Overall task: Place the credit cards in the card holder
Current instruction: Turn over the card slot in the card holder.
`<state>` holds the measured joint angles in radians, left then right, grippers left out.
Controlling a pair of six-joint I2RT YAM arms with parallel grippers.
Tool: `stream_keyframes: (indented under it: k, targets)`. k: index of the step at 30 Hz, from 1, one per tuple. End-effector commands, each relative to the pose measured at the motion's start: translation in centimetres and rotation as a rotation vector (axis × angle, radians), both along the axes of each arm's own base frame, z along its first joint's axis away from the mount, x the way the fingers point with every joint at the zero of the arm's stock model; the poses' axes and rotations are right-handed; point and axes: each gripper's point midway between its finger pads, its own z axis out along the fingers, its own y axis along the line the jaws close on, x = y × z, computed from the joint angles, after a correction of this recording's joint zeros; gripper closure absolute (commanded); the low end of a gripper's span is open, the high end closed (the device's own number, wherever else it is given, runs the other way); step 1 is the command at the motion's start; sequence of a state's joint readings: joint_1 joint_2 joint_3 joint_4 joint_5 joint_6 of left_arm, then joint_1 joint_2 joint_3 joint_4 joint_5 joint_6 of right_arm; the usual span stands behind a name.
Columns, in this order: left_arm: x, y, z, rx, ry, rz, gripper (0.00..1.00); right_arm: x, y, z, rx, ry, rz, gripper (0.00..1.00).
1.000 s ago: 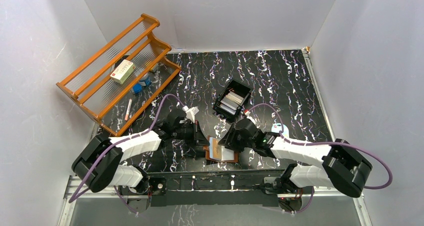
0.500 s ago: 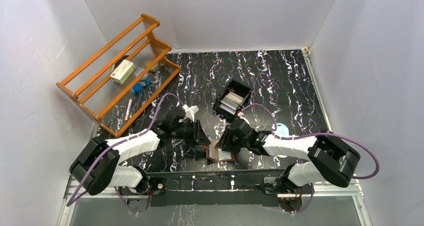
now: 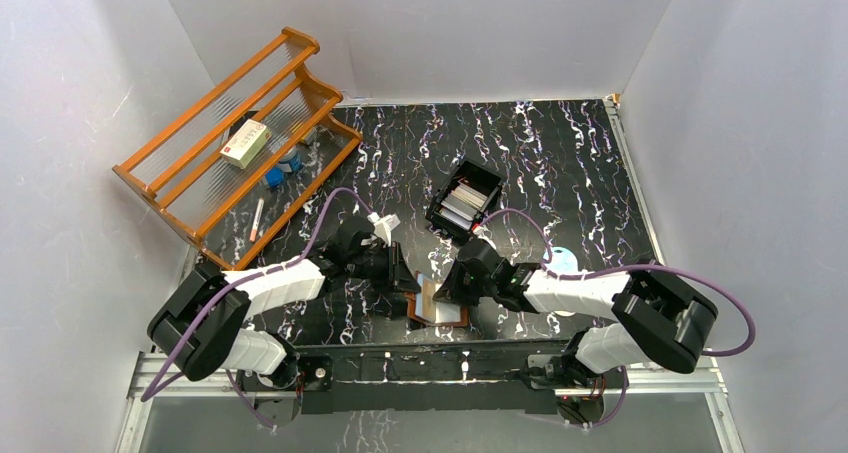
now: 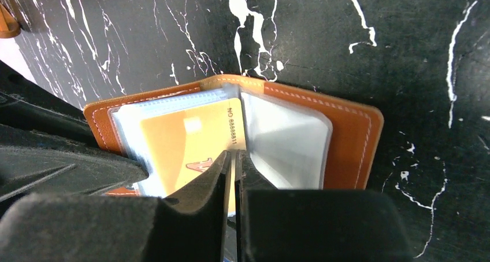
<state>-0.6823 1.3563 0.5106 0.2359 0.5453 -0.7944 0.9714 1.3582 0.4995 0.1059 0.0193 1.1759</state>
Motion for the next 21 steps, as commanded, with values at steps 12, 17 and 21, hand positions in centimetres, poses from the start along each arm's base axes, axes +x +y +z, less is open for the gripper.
stream_keyframes:
  k: [12, 17, 21]
  targets:
    - [0.4, 0.3, 2.9, 0.02, -0.068, -0.034, 1.0, 0.9, -0.6, 1.0, -0.069, -0.045, -0.026, 0.85]
    - [0.2, -0.5, 4.7, -0.056, -0.087, -0.062, 1.0, 0.7, 0.6, 0.4, -0.044, -0.029, 0.0, 0.85]
    - [-0.2, -0.7, 4.5, -0.079, -0.069, -0.075, 1.0, 0.6, 1.3, 0.1, -0.039, -0.022, 0.017, 0.86]
